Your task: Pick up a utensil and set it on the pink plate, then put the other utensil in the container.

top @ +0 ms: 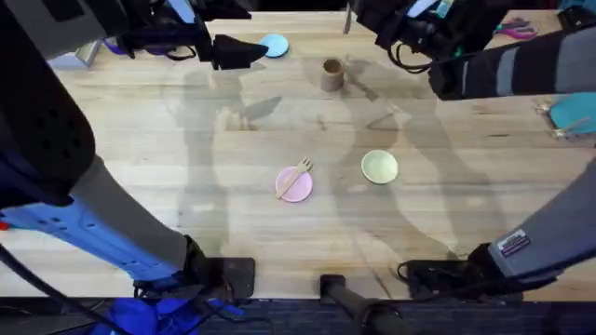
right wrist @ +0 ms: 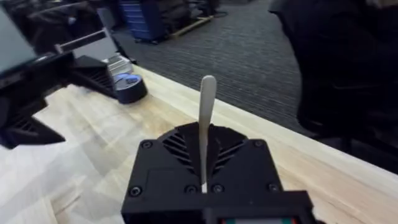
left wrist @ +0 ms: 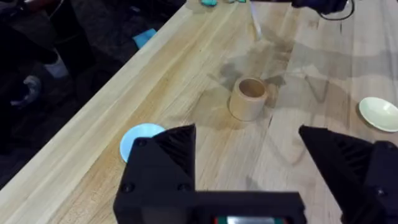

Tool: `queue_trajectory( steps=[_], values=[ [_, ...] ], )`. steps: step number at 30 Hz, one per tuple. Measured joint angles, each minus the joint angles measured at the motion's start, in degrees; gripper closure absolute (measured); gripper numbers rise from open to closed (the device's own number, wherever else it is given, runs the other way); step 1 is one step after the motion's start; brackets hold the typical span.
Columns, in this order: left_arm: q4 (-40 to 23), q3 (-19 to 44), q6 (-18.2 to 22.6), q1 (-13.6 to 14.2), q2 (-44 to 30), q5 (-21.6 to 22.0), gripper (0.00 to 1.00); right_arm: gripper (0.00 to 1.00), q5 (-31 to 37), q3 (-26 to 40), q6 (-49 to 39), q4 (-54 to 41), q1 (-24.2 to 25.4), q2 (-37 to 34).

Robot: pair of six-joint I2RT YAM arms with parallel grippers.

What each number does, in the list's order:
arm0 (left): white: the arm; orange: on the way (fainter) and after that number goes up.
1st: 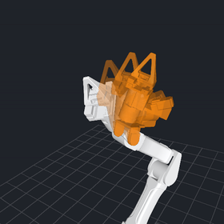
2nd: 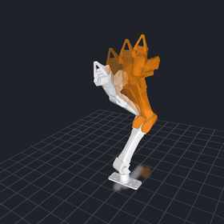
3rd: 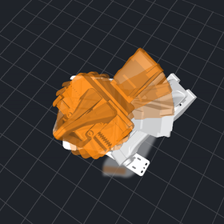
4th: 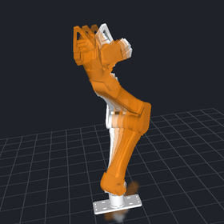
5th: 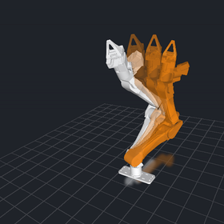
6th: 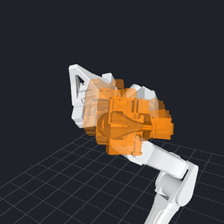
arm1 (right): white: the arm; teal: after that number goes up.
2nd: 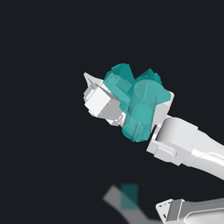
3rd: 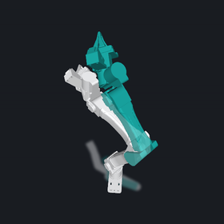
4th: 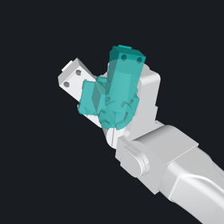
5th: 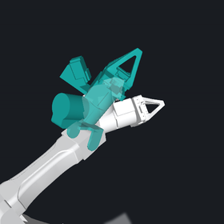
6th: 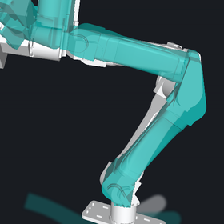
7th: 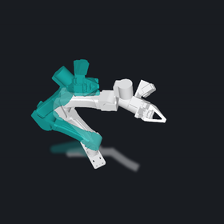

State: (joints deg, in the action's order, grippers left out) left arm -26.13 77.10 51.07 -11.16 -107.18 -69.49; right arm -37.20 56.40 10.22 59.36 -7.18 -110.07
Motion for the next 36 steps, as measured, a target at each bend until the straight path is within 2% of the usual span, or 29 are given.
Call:
queue_trajectory(
  steps=[8,17,36],
  values=[
    [0.00,0.00,0.00,0.00,0.00,0.00,0.008,0.967,-4.98,0.00,0.00,6.38,0.00,-3.56],
    [0.00,0.00,0.00,0.00,0.00,0.00,0.008,0.967,-6.65,0.00,3.45,20.65,0.00,-10.53],
    [0.00,0.00,0.00,-0.01,0.00,0.00,0.008,0.967,-7.21,0.00,5.25,20.77,-0.20,-14.30]
  ],
)
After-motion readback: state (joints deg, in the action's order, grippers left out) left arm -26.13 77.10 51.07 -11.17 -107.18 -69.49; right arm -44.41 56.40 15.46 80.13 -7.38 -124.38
